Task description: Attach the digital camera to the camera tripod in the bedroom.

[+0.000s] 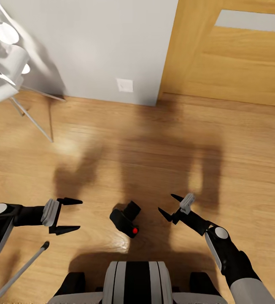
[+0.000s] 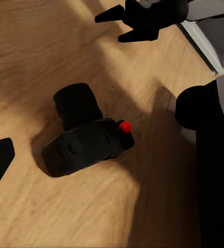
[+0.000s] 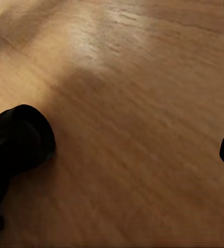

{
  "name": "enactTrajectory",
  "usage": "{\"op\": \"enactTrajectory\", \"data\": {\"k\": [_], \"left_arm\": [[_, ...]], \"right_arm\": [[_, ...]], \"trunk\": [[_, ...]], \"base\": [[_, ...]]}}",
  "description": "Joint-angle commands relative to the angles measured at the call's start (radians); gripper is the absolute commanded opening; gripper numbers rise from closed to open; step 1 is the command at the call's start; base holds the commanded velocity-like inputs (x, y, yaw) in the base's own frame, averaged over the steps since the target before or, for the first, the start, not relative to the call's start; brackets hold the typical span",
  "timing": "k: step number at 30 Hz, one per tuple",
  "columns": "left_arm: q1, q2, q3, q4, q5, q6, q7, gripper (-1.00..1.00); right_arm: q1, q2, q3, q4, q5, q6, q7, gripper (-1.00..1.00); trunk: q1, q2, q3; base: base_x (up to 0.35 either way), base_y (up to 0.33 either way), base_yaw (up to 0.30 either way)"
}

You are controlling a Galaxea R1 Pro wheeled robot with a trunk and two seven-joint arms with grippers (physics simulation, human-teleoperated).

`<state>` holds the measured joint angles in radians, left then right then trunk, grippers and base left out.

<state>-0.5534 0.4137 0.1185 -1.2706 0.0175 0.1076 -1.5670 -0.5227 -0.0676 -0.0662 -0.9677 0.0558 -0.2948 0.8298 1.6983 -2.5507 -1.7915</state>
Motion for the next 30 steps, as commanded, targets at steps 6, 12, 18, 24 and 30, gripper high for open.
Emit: {"op": "enactTrajectory", "data": {"k": [6,12,18,24,30], "left_arm": [[0.000,-0.039,-0.001,-0.016,0.001,0.011,-0.004,1.00],[0.000,-0.045,-0.002,-0.025,0.001,0.012,-0.004,1.00],[0.000,-0.045,-0.002,-0.047,0.001,0.013,-0.004,1.00],[0.000,-0.047,-0.004,-0.052,0.000,0.014,-0.004,1.00],[0.000,-0.048,-0.005,-0.060,0.000,0.014,-0.004,1.00]], "right_arm": [[0.000,0.052,0.005,-0.129,-0.134,-0.018,0.007,1.00],[0.001,0.057,0.015,-0.232,-0.160,-0.023,0.008,1.00],[0.001,0.058,0.014,-0.269,-0.164,-0.072,0.005,1.00],[0.001,0.058,0.016,-0.280,-0.165,-0.119,0.007,1.00],[0.001,0.057,0.019,-0.282,-0.166,-0.171,0.041,1.00]], "trunk": [[0.003,-0.002,-0.024],[0.005,-0.003,-0.041],[0.008,-0.004,-0.041],[0.011,-0.006,-0.041],[0.013,-0.007,-0.041]], "base": [[0.000,0.000,0.000],[0.000,0.000,0.000],[0.000,0.000,0.000],[0.000,0.000,0.000],[0.000,0.000,0.000]]}}
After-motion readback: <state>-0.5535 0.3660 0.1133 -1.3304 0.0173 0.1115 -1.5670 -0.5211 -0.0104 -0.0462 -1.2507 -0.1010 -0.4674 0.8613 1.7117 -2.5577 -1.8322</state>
